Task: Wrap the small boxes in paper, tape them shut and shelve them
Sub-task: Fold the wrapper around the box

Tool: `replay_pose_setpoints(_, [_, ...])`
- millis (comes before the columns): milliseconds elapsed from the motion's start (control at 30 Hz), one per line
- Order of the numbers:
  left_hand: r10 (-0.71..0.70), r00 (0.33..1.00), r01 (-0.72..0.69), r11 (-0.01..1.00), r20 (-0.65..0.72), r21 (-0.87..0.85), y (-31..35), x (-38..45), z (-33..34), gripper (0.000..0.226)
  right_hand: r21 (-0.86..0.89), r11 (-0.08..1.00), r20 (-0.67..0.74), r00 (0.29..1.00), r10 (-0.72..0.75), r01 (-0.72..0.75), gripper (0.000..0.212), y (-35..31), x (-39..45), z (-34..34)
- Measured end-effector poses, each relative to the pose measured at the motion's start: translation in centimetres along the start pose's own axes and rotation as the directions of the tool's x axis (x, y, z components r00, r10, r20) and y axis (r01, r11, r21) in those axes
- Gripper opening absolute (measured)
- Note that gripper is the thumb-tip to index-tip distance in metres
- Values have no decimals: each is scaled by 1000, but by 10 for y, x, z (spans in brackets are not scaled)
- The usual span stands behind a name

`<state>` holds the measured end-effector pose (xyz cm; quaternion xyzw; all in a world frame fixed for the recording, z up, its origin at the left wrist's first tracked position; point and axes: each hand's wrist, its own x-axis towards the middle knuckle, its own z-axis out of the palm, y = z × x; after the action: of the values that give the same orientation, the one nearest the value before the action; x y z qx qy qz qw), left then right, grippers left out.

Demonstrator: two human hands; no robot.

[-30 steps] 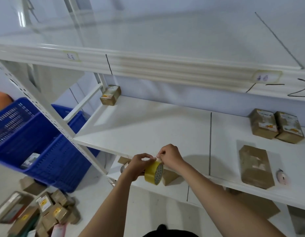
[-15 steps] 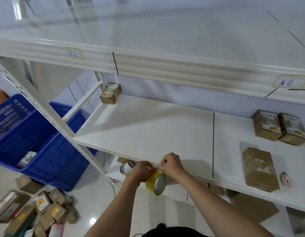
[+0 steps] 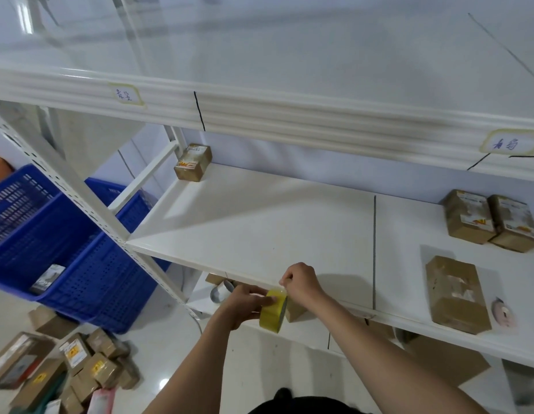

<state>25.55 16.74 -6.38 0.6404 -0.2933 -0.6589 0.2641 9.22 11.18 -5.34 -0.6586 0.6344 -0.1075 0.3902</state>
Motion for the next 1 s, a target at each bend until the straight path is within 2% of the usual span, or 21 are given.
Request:
replay_pose_setpoints(100, [2, 996, 4, 998, -88, 69, 0, 6, 4, 12, 16, 999, -26, 999, -31, 31, 19, -6, 1, 0])
replay_pose_setpoints(200, [21, 990, 1, 989, -141, 151, 1, 11, 10, 9, 11, 1000, -30, 999, -18, 19, 19, -3, 2, -3])
replay_pose_setpoints(367, [14, 985, 16, 985, -173, 171, -3, 17, 18, 20, -28, 999, -27, 999, 23, -24, 22, 7, 7, -7])
replay_pose_setpoints(433, [2, 985, 26, 987, -173, 160, -6, 17, 21, 23, -41, 999, -26, 999, 32, -33, 6, 7, 9, -9])
replay_pose_setpoints(467, [-1, 984, 28, 988, -176, 151, -7, 17, 21, 24, -51, 998, -27, 999, 35, -37, 7, 5, 10, -10])
replay_pose_setpoints(500, [-4, 984, 30, 990, -180, 141, -9, 18, 20, 26, -67, 997, -26, 999, 35, -37, 14, 5, 12, -10])
replay_pose_setpoints(833, [-80, 986, 97, 988, -143, 118, -9, 29, 23, 42, -208, 977, -25, 999, 47, -51, 21, -2, 19, -14])
replay_pose_setpoints(1000, [-82, 988, 100, 985, -133, 139, -9, 31, 24, 30, -295, 953, -12, 998, 68, -69, 47, -4, 24, -15])
